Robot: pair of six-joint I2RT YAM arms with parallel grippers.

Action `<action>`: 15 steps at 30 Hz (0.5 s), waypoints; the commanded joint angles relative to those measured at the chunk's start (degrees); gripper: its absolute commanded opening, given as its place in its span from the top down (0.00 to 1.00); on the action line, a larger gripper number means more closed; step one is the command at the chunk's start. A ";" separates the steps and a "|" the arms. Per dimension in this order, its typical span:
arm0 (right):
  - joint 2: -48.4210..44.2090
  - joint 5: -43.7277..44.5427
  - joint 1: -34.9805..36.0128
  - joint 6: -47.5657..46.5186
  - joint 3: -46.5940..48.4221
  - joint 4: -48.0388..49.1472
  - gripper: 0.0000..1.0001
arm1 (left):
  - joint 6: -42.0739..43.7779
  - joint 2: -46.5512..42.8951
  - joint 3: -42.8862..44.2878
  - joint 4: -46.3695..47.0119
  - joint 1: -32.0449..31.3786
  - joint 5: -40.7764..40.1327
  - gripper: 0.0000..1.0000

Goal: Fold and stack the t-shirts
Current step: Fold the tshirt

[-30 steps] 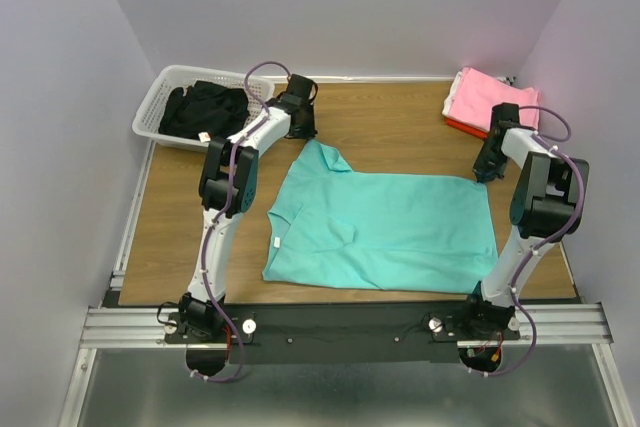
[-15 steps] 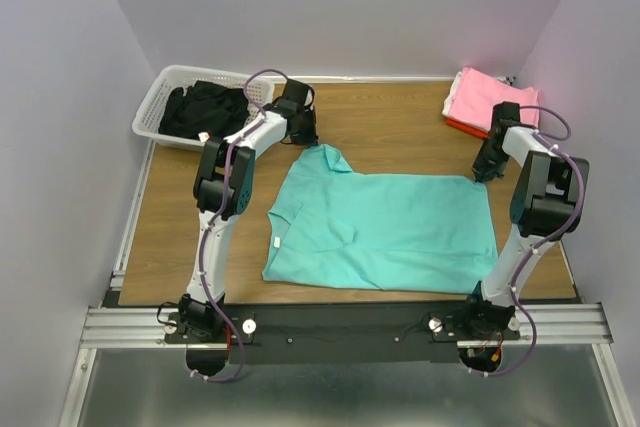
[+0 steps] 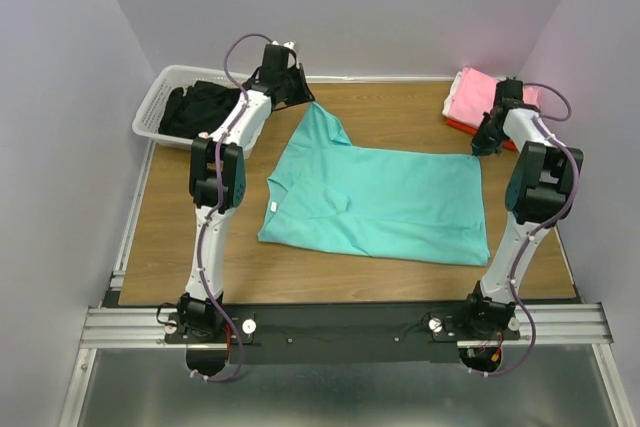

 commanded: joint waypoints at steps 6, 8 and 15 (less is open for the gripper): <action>5.61 -5.95 -0.40 1.29 12.54 -1.20 1.00 | -2.23 4.48 4.48 10.41 2.70 12.11 1.00; 5.70 -7.70 -0.31 1.03 13.70 -1.20 1.00 | -1.88 4.04 3.87 10.94 2.79 13.00 1.00; 2.19 -9.12 -0.31 -2.30 10.99 -1.02 0.99 | -0.39 -9.02 -13.60 11.46 3.31 10.01 1.00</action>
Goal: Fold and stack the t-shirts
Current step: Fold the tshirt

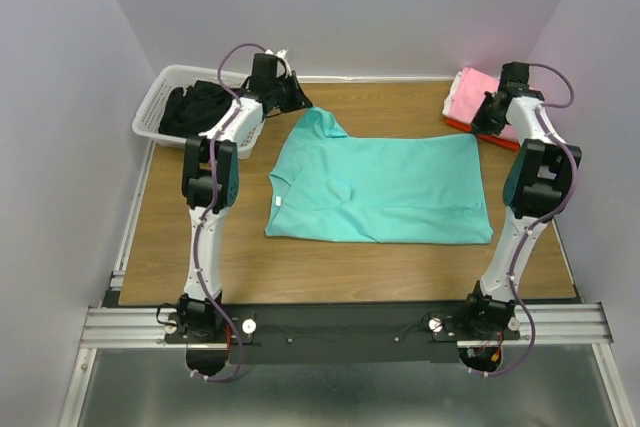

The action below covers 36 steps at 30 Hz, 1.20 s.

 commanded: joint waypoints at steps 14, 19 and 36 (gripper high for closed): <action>-11.35 1.00 -0.31 -4.13 -12.53 1.94 1.00 | -3.95 -29.71 -34.27 3.00 0.12 -1.28 1.00; -14.51 3.45 -0.31 -3.69 -15.95 3.26 1.00 | -4.13 -35.51 -41.21 2.91 -0.41 -0.66 1.00; -25.41 9.08 -0.31 -4.05 -29.93 8.18 1.00 | -6.85 -51.69 -56.51 1.41 -1.46 -1.63 1.00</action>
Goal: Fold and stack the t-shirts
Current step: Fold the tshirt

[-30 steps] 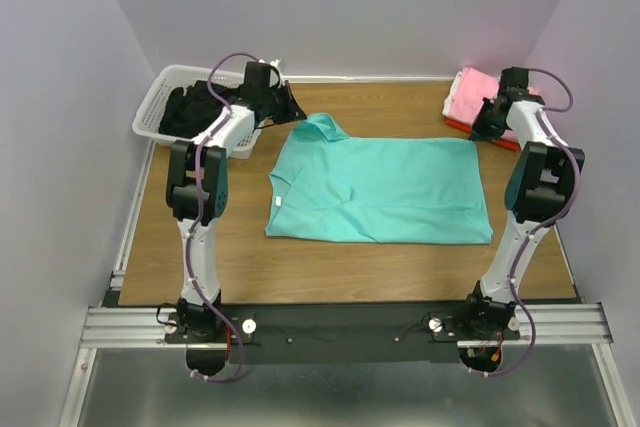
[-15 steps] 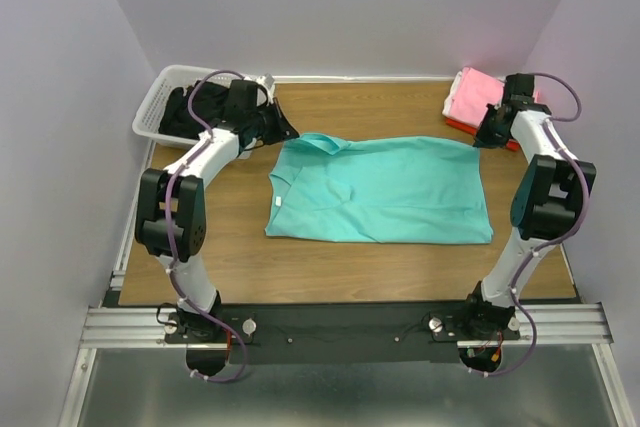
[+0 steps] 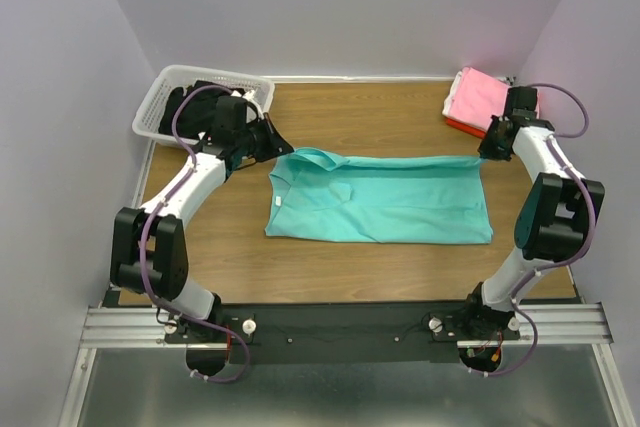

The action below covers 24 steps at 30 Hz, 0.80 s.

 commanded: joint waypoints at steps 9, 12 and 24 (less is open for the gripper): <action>-6.18 3.47 -0.31 -0.90 -7.99 3.58 1.00 | -1.83 -7.16 -6.63 -1.28 -1.77 -1.11 1.00; -6.97 4.08 -0.31 -0.64 -9.22 3.84 1.00 | -1.92 -8.48 -7.95 -1.89 -2.04 -1.02 1.00; -10.83 7.25 -0.31 0.07 -15.55 4.46 0.83 | 0.98 -15.41 -14.88 -12.43 -4.49 2.67 0.65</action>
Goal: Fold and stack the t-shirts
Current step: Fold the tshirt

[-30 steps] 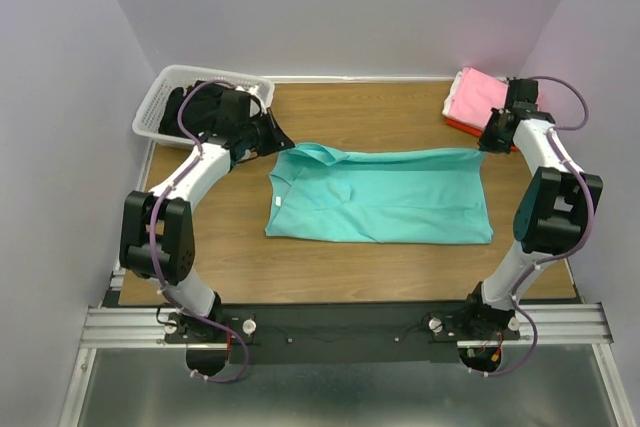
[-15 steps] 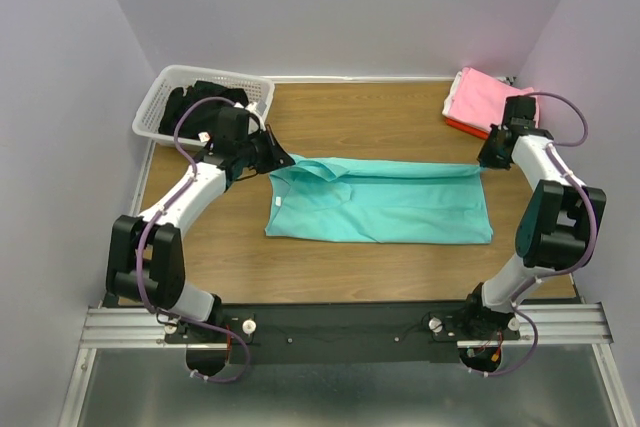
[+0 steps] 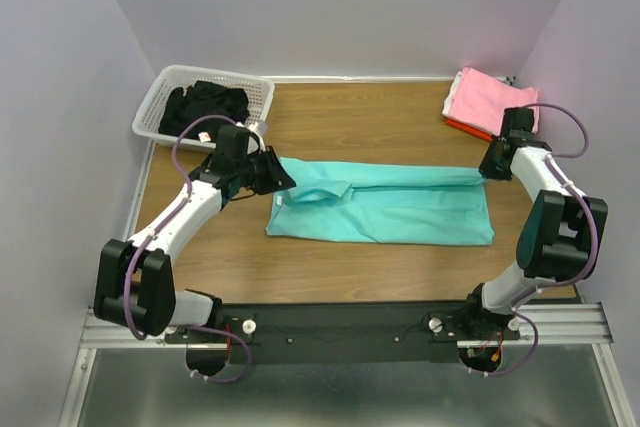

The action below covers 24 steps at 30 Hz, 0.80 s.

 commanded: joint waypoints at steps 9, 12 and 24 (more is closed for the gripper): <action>-14.47 0.97 -0.31 2.62 -8.50 3.51 0.44 | 0.50 -10.89 -3.59 -13.47 -1.94 0.19 0.41; -12.74 -6.57 -0.23 1.39 -7.02 5.70 0.44 | 1.80 -4.93 0.35 -10.65 -1.94 -0.95 0.41; 1.77 -17.95 0.48 1.91 0.28 7.29 0.44 | 7.96 17.85 19.79 -10.64 -1.94 -15.70 0.40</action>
